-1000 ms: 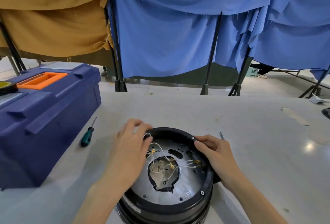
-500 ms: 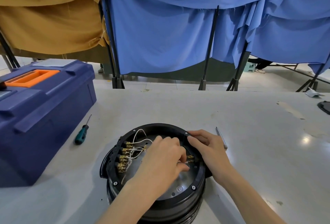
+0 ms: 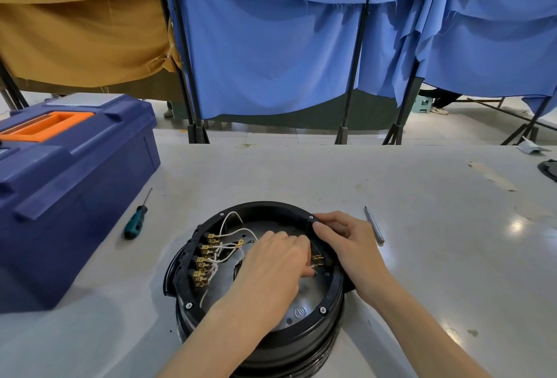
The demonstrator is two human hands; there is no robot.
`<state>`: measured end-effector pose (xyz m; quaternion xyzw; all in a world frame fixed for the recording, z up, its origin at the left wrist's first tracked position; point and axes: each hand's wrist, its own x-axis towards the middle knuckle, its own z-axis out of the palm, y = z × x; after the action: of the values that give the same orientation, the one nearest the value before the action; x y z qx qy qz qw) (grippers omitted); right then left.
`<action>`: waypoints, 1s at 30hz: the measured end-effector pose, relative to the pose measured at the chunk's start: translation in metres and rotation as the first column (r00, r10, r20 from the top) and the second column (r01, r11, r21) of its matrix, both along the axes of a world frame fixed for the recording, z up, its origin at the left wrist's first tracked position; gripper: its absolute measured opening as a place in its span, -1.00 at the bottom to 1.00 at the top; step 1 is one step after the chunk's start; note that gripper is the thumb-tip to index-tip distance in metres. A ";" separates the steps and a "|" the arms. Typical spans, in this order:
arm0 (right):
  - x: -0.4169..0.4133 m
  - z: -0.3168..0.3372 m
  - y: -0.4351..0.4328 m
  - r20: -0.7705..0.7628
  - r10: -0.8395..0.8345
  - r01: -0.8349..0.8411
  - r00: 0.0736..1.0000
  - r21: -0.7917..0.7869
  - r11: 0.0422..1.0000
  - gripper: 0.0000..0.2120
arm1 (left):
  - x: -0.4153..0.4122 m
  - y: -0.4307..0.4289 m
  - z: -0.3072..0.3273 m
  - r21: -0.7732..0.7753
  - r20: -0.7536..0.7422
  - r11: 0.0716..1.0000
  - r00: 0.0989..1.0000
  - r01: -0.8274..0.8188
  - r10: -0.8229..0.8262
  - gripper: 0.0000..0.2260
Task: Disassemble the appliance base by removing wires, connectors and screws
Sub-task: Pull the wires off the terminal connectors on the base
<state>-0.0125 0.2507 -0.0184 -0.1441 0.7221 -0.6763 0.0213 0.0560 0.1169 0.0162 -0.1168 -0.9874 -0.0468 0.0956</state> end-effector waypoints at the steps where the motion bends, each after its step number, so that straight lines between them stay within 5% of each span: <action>1: 0.000 0.000 0.000 0.000 0.001 -0.001 1.000 0.000 1.000 -0.86 | 0.001 -0.001 0.000 0.024 0.000 1.000 1.000 0.001 -0.001 -0.78; 10: -0.003 0.011 -0.001 0.046 0.043 -0.049 0.998 0.144 0.988 -0.89 | 0.006 -0.007 -0.003 0.158 0.060 0.987 0.998 0.004 -0.013 -0.81; 14: -0.001 0.007 -0.010 -0.035 -0.049 0.055 0.998 0.217 0.975 -0.90 | 0.001 -0.006 -0.004 0.168 0.068 0.986 0.998 -0.009 -0.003 -0.84; 23: 0.002 0.005 -0.011 -0.013 -0.075 0.076 0.997 0.168 0.983 -0.85 | 0.000 -0.001 -0.004 -0.019 0.059 0.999 0.997 -0.045 0.046 -0.82; 30: 0.002 0.005 -0.010 -0.015 -0.077 0.078 0.997 0.167 0.983 -0.84 | 0.002 0.000 -0.001 0.024 0.084 0.999 0.996 -0.034 0.032 -0.81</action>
<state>-0.0104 0.2402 -0.0139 -0.1165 0.7814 -0.6130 0.0039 0.0582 0.1168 0.0153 -0.0971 -0.9917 -0.0626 0.0566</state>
